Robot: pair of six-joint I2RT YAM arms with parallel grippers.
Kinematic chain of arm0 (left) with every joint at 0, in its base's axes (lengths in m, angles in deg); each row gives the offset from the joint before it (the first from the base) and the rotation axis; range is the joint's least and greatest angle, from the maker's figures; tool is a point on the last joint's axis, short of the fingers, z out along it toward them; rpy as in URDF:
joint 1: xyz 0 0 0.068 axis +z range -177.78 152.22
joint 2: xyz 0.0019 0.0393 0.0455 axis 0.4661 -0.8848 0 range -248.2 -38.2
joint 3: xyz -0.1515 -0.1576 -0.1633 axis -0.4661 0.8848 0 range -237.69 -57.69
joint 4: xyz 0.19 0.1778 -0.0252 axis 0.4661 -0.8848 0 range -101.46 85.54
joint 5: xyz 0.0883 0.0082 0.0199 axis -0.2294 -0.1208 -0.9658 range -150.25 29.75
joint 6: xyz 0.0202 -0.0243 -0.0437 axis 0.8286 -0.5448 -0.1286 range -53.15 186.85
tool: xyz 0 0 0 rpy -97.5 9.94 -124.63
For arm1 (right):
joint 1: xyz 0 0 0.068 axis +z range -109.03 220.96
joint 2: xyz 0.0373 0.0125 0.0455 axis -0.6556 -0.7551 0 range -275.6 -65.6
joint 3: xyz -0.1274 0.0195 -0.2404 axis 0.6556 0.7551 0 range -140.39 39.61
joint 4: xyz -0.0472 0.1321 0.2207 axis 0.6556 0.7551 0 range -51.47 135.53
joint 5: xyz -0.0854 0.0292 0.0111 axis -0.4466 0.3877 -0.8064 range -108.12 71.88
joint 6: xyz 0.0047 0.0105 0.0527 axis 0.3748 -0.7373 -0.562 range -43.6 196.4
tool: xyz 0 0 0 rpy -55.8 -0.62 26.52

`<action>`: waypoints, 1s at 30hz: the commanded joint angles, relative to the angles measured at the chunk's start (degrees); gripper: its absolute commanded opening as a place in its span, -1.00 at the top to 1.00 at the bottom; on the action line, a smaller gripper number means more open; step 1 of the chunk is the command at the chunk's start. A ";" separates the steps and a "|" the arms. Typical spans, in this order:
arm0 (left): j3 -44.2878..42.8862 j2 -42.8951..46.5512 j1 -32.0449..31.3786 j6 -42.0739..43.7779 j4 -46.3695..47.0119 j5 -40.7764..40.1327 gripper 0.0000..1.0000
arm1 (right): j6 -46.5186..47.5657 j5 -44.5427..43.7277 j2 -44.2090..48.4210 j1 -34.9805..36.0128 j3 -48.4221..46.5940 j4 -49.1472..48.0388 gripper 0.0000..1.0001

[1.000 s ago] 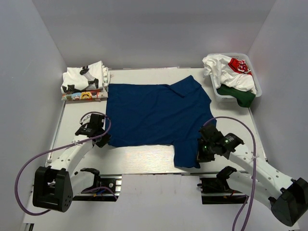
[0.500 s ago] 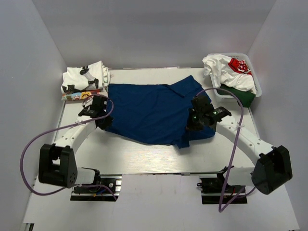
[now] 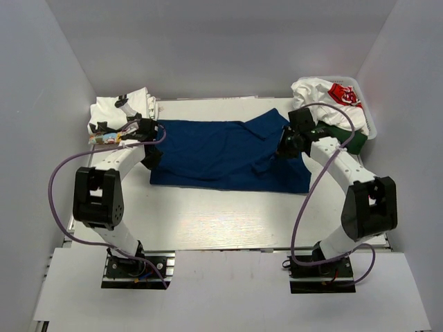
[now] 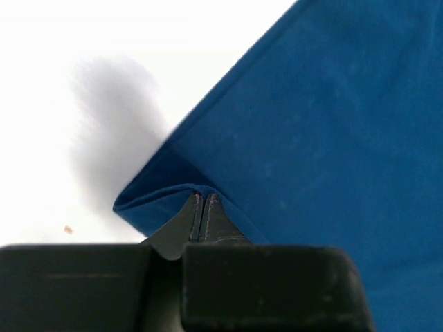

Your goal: Fold and stack the t-shirts

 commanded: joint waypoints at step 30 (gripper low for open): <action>-10.06 -2.89 1.62 8.30 3.65 1.90 -1.00 | 14.19 13.19 -11.39 -6.42 -3.25 -10.94 -0.81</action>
